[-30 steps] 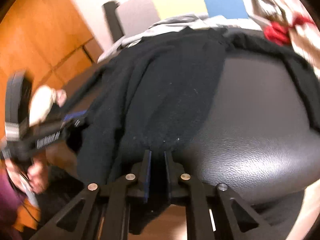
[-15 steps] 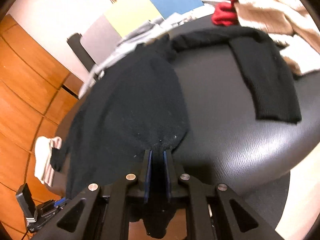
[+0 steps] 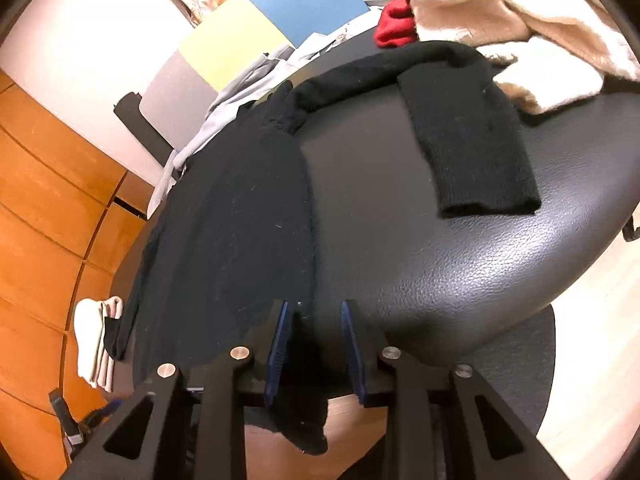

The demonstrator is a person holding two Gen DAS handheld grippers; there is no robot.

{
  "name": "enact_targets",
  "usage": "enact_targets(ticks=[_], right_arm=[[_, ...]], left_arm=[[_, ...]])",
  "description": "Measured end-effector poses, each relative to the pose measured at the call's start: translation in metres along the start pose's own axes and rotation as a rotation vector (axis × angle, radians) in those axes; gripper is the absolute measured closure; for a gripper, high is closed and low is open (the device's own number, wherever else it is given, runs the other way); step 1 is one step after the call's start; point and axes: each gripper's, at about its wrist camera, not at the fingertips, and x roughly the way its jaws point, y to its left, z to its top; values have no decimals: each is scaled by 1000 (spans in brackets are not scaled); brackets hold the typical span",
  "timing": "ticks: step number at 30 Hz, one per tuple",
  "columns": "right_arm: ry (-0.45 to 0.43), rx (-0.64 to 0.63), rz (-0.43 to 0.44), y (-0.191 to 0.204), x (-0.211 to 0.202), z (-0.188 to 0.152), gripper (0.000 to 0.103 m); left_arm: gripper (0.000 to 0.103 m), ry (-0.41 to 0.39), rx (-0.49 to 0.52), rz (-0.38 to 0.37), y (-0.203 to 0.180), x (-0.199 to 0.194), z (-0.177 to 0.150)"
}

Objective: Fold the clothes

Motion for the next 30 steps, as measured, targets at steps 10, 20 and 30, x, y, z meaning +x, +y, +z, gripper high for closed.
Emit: enact_targets(ticks=[10,20,30], right_arm=[[-1,-232,-99,48,32,-8,73],[-54,-77,-108,-20,12,23,93],[-230,107,-313,-73,-39,51,72]], left_arm=[[44,-266,233,44,-104,20,66],[43,-183,195,109,-118,46,74],[43,-209,181,175,-115,45,98]])
